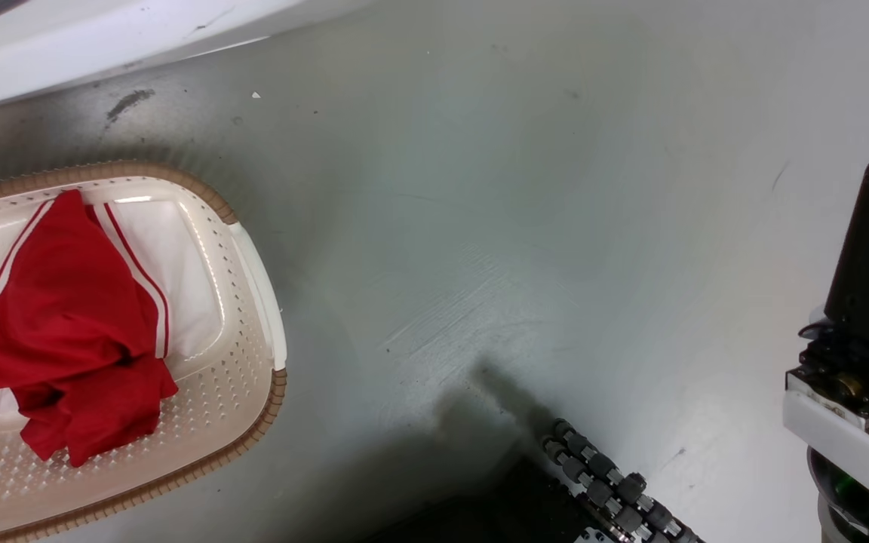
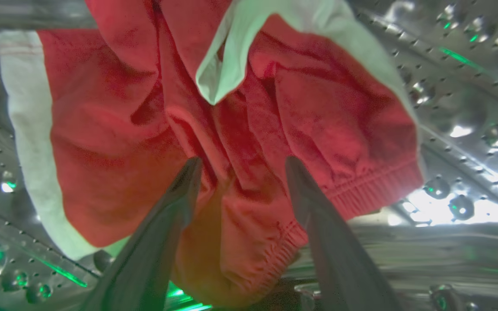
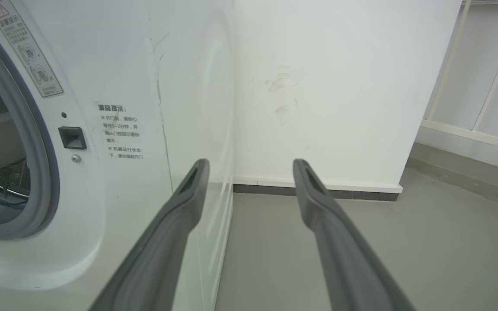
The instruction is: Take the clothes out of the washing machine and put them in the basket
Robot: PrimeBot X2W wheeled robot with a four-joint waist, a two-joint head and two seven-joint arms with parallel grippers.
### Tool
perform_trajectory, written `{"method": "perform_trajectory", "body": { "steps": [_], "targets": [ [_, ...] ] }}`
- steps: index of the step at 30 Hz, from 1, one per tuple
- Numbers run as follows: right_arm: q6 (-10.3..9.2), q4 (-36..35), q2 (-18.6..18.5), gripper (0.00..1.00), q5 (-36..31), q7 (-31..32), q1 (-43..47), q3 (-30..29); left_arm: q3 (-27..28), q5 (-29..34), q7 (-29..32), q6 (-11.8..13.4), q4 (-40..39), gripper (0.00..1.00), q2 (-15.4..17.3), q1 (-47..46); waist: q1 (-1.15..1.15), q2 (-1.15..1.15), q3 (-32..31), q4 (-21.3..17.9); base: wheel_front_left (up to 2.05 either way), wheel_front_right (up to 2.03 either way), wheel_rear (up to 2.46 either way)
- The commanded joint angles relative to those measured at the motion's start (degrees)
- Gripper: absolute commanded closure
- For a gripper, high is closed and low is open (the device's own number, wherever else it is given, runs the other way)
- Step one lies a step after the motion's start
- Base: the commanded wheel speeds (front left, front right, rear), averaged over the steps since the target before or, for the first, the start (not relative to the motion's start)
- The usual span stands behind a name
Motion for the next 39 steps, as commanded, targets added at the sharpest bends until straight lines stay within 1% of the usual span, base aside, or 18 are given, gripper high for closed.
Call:
{"method": "perform_trajectory", "body": {
  "steps": [1,4,9,21,22,23,31,36,39],
  "targets": [
    [-0.02,-0.5,0.0,0.00,0.3,-0.1,-1.1,0.2,-0.7,-0.7,1.9,0.0,-0.2,0.00,0.4,-1.5,-0.01,0.00,0.7,-0.4,0.00,0.00,0.00],
    [-0.02,-1.0,0.0,0.00,0.4,-0.1,-1.0,0.0,-1.9,-0.9,5.5,0.0,0.3,0.00,0.9,-1.9,-0.01,0.00,1.2,-0.4,0.00,0.00,0.00],
    [-0.02,-1.9,0.0,0.00,0.8,-0.1,-0.6,-0.7,-3.1,-1.3,8.0,0.0,0.5,0.00,1.1,-1.8,-0.01,0.00,1.9,-0.3,0.00,0.00,0.00],
    [-0.02,-2.4,0.0,0.00,1.3,-0.1,0.3,-1.7,-6.0,-1.0,4.6,0.0,1.7,0.00,1.7,-1.0,-0.01,0.00,3.2,0.1,0.00,0.00,0.00],
    [-0.02,-2.3,0.0,0.00,1.3,-0.1,0.3,-1.7,-6.1,-1.2,4.6,0.0,2.2,0.60,1.7,-1.1,-0.01,0.00,3.2,0.0,0.00,0.00,0.00],
    [-0.02,-2.2,0.0,0.00,1.3,-0.1,0.3,-1.7,-6.5,-0.8,3.9,0.0,2.0,1.00,1.8,-1.5,-0.01,0.00,3.1,0.0,0.00,0.00,0.00],
    [-0.02,-1.6,0.0,0.00,1.2,-0.1,-0.8,-0.9,-8.6,-1.3,0.9,0.0,2.3,1.00,3.1,-3.3,-0.01,0.00,2.3,-0.4,0.00,0.00,0.00],
    [-0.02,-1.0,0.0,0.00,1.2,-0.1,-1.7,0.1,-10.3,-2.8,-1.2,0.0,2.0,1.00,4.3,-3.6,-0.01,0.00,1.3,-1.0,0.00,0.00,0.00],
    [-0.02,-0.6,0.0,0.00,1.2,-0.1,-1.9,0.5,-11.4,-4.2,-2.9,0.0,1.8,1.00,4.7,-2.3,-0.01,0.00,0.1,-1.2,0.00,0.00,0.00]
  ]
}}
